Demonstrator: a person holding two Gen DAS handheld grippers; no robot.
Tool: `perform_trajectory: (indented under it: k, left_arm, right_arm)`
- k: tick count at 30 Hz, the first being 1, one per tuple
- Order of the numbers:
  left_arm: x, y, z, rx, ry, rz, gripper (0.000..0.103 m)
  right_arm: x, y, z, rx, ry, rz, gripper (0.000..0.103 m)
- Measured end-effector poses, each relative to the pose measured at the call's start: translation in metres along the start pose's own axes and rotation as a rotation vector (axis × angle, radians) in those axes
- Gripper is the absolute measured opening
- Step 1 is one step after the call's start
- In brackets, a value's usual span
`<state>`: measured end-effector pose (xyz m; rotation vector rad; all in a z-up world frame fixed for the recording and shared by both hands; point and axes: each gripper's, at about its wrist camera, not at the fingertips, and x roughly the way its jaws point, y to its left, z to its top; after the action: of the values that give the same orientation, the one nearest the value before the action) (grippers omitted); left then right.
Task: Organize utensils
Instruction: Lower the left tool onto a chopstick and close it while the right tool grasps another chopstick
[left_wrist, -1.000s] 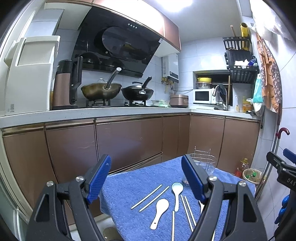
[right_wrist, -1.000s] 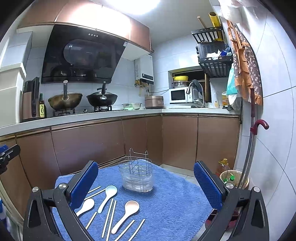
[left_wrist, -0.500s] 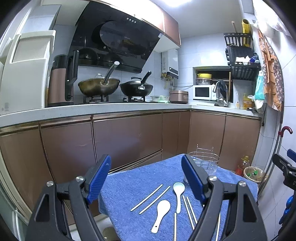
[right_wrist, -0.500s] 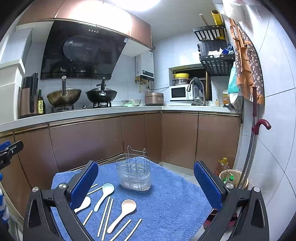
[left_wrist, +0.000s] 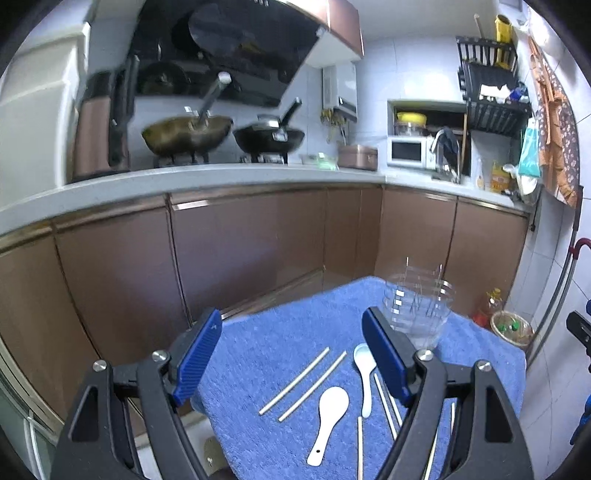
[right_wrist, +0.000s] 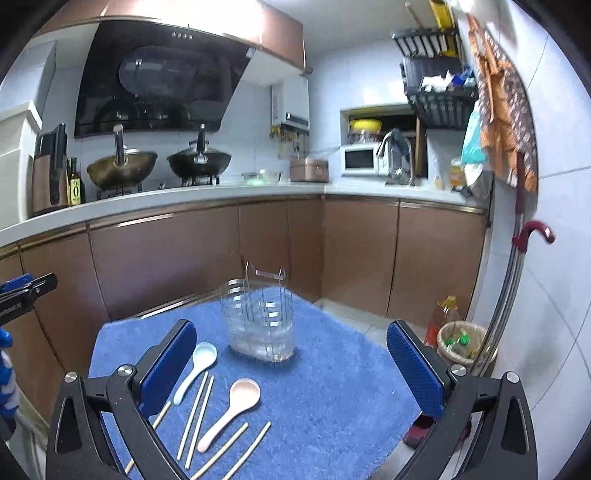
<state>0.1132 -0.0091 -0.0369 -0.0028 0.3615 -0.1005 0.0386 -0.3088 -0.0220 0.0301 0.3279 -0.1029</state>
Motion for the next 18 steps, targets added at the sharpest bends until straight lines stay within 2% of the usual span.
perform_trajectory:
  k: [2, 4, 7, 12, 18]
  left_arm:
    - [0.014, 0.004, -0.001, 0.001, 0.040, -0.012, 0.077]
    - [0.026, 0.009, -0.002, 0.000, 0.075, -0.021, 0.077]
    - [0.050, 0.016, -0.003, -0.024, 0.171, -0.086, 0.077]
    - [0.093, 0.022, -0.014, -0.074, 0.340, -0.209, 0.076]
    - [0.147, -0.003, -0.029, -0.001, 0.483, -0.285, 0.073]
  right_arm:
    - [0.007, -0.004, -0.005, -0.007, 0.034, 0.006, 0.102]
    - [0.016, -0.008, -0.010, -0.003, 0.078, 0.025, 0.097]
    - [0.031, -0.015, -0.021, 0.012, 0.157, 0.069, 0.087]
    - [0.061, -0.022, -0.044, 0.027, 0.317, 0.164, 0.063]
    - [0.094, -0.024, -0.067, 0.061, 0.496, 0.267, 0.034]
